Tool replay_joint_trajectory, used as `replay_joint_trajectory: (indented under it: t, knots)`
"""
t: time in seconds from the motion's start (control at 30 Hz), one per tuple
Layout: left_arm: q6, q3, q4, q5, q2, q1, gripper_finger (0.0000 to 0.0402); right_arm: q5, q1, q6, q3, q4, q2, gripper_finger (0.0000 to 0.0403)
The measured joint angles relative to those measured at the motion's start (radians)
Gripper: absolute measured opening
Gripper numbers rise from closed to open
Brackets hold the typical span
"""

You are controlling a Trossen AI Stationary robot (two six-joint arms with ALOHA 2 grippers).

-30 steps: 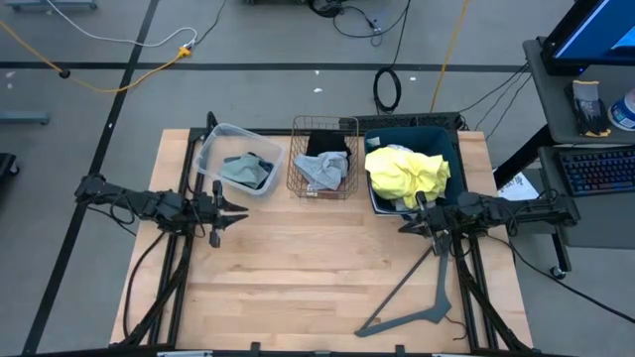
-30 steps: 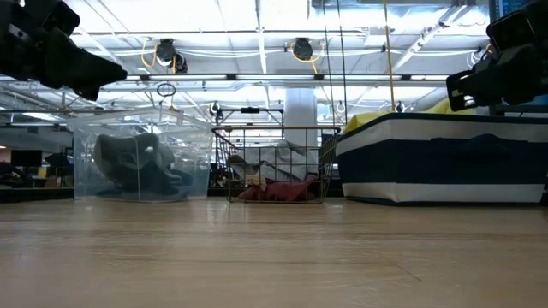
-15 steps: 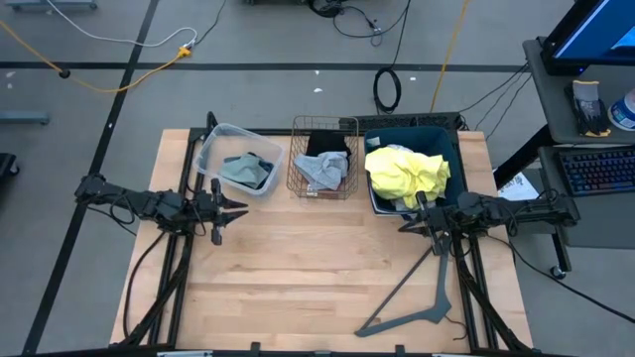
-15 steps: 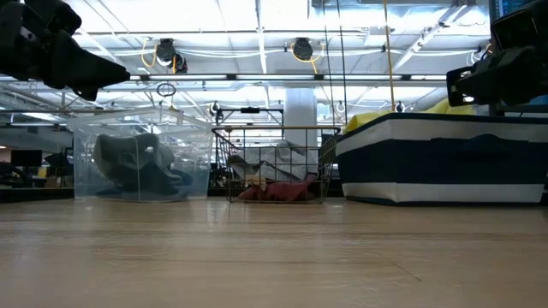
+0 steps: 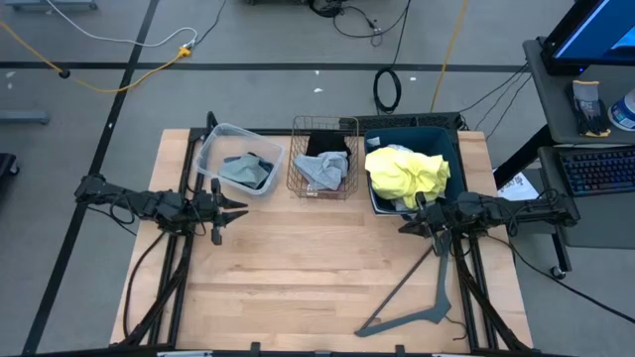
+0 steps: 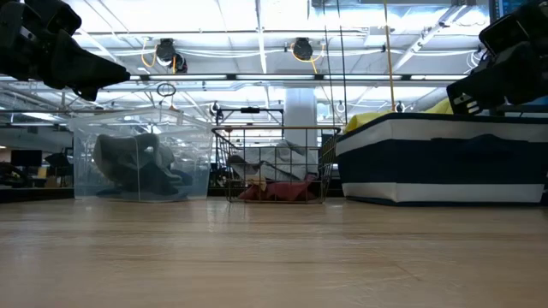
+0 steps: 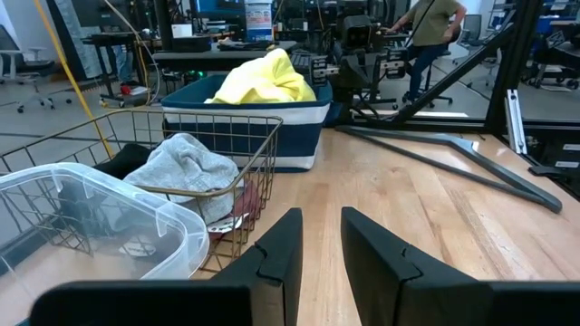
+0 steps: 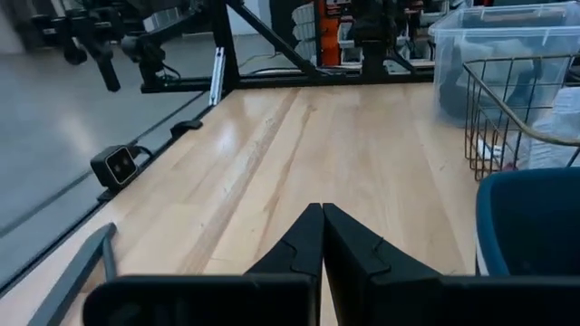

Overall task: Pick & Place Cloths
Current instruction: Return to Home Position

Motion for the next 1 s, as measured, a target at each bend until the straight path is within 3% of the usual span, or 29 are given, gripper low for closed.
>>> replay_joint_trajectory:
  t: [1.0]
  knots:
    - [0.000,0.000,0.000,0.000,0.000,0.000,0.0081,-0.001,0.000,-0.016,-0.001,-0.001,0.000,0.0004]
